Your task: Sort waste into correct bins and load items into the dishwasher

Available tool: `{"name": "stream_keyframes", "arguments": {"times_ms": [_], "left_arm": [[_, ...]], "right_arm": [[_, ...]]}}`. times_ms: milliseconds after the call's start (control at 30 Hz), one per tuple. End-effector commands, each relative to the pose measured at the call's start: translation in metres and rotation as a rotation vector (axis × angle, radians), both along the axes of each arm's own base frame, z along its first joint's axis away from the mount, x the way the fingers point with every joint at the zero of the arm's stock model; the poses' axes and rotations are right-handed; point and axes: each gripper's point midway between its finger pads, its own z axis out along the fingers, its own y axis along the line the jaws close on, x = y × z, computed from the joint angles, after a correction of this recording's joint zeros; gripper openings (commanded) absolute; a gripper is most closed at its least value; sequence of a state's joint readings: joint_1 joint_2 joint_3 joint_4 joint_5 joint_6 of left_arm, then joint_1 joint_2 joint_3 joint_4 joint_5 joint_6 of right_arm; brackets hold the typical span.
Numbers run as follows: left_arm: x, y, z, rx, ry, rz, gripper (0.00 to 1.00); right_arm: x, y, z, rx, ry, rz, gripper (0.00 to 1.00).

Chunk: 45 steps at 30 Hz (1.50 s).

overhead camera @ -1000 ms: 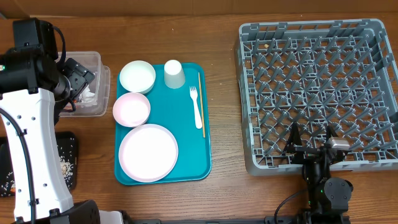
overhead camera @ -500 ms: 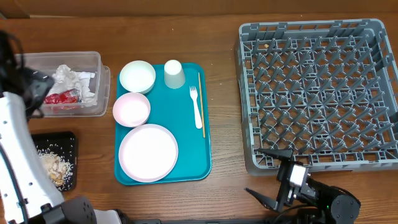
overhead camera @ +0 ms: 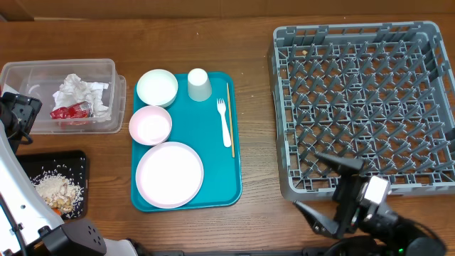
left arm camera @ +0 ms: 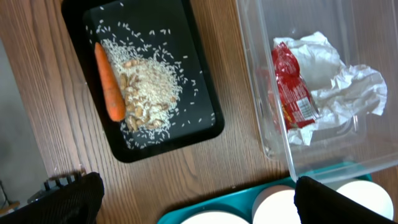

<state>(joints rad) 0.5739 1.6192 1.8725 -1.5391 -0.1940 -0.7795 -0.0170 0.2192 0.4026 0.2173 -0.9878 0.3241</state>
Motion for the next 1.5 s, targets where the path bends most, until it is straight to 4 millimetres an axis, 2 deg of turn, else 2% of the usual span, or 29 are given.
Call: {"name": "stream_keyframes", "arguments": {"times_ms": [0, 133, 200, 267, 300, 333, 367, 433, 533, 600, 667, 767, 833, 933, 1100, 1200, 1267, 1367, 1467], "left_arm": [[0.000, 0.000, -0.001, -0.006, 0.000, 0.004, 1.00], [0.000, 0.000, -0.001, -0.005, 0.000, 0.004, 1.00], [0.001, 0.000, -0.001, -0.006, 0.000, 0.003, 1.00], [0.001, 0.000, -0.001, -0.006, 0.000, 0.003, 1.00], [0.001, 0.000, -0.001, -0.006, 0.000, 0.003, 1.00], [0.001, 0.000, -0.001, -0.006, 0.000, 0.003, 1.00], [0.001, 0.000, -0.001, -0.006, 0.000, 0.003, 1.00], [0.001, 0.000, -0.001, -0.006, 0.000, 0.003, 1.00], [0.001, 0.000, -0.001, -0.005, 0.000, 0.003, 1.00], [0.001, 0.000, -0.001, -0.006, 0.000, 0.003, 1.00], [0.001, 0.000, -0.001, -0.005, 0.000, 0.003, 1.00], [0.001, 0.000, -0.001, -0.006, 0.000, 0.003, 1.00], [0.001, 0.000, -0.001, -0.006, 0.000, 0.003, 1.00], [0.001, 0.000, -0.001, -0.006, 0.000, 0.003, 1.00], [0.001, 0.000, -0.001, -0.005, 0.000, 0.003, 1.00], [0.001, 0.000, -0.001, -0.006, 0.000, 0.003, 1.00], [0.001, 0.000, -0.001, -0.006, 0.000, 0.003, 1.00], [0.001, 0.000, -0.001, -0.006, 0.000, 0.003, 1.00], [0.001, 0.000, -0.001, -0.006, 0.000, 0.003, 1.00]], "right_arm": [[0.031, -0.003, 0.035, -0.009, 0.044, -0.038, 1.00], [0.079, 0.019, 0.057, -0.044, 0.172, 0.110, 1.00], [0.101, 0.043, 0.055, -0.065, 0.219, 0.198, 1.00], [0.115, 0.076, 0.046, -0.104, 0.234, 0.287, 1.00], [0.126, 0.097, 0.036, -0.119, 0.263, 0.305, 1.00], [0.140, 0.127, 0.016, -0.158, 0.318, 0.301, 1.00], [0.148, 0.143, -0.001, -0.197, 0.345, 0.278, 1.00], [0.174, 0.184, -0.061, -0.367, 0.415, 0.148, 1.00], [0.189, 0.206, -0.107, -0.481, 0.464, 0.073, 1.00], [0.191, 0.217, -0.135, -0.519, 0.503, 0.080, 1.00], [0.186, 0.221, -0.151, -0.540, 0.547, 0.112, 1.00], [0.160, 0.229, -0.177, -0.572, 0.648, 0.266, 1.00], [0.154, 0.229, -0.188, -0.587, 0.691, 0.292, 1.00], [0.160, 0.225, -0.214, -0.559, 0.907, 0.205, 1.00], [0.157, 0.210, -0.253, -0.614, 1.083, 0.105, 1.00], [0.146, 0.214, -0.265, -0.638, 1.134, 0.110, 1.00], [0.137, 0.225, -0.269, -0.661, 1.112, 0.106, 1.00], [0.135, 0.237, -0.272, -0.673, 1.078, 0.015, 1.00], [0.141, 0.237, -0.272, -0.698, 1.037, -0.110, 1.00]]}}
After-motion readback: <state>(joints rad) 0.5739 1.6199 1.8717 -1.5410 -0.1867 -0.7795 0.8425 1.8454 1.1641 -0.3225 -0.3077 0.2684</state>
